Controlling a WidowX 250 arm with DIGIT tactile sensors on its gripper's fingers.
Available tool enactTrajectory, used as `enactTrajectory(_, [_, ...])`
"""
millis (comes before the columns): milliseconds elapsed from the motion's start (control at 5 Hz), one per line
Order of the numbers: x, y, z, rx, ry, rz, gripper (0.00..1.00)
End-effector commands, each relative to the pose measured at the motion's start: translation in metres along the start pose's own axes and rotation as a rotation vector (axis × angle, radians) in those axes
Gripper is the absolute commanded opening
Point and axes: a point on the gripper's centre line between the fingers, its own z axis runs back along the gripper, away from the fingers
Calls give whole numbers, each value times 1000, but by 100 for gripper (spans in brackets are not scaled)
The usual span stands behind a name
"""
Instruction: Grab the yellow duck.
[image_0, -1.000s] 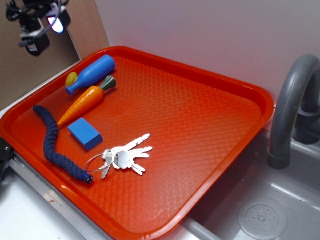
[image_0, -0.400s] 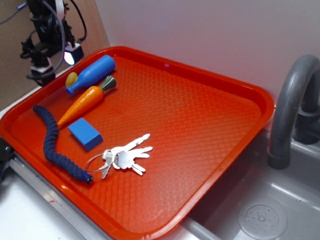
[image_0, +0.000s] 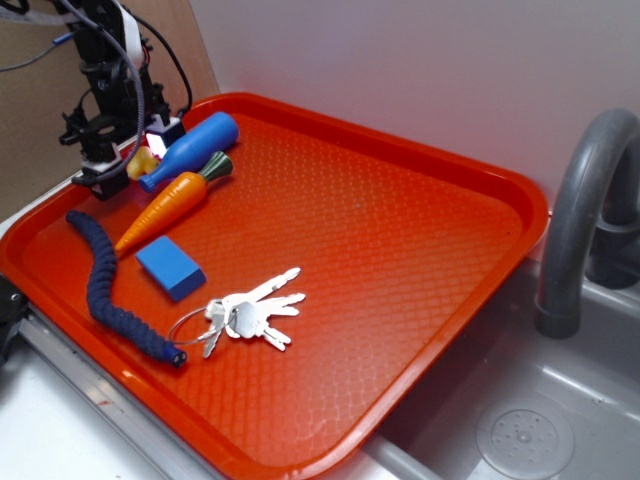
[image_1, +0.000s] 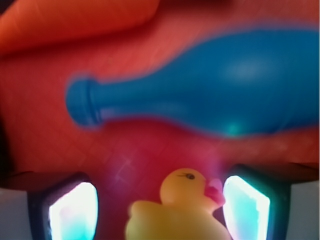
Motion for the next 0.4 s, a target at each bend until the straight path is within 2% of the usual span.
enactTrajectory(0, [4, -13, 12, 71, 54, 55, 0])
enactTrajectory(200, [9, -18, 43, 130, 5, 77, 0])
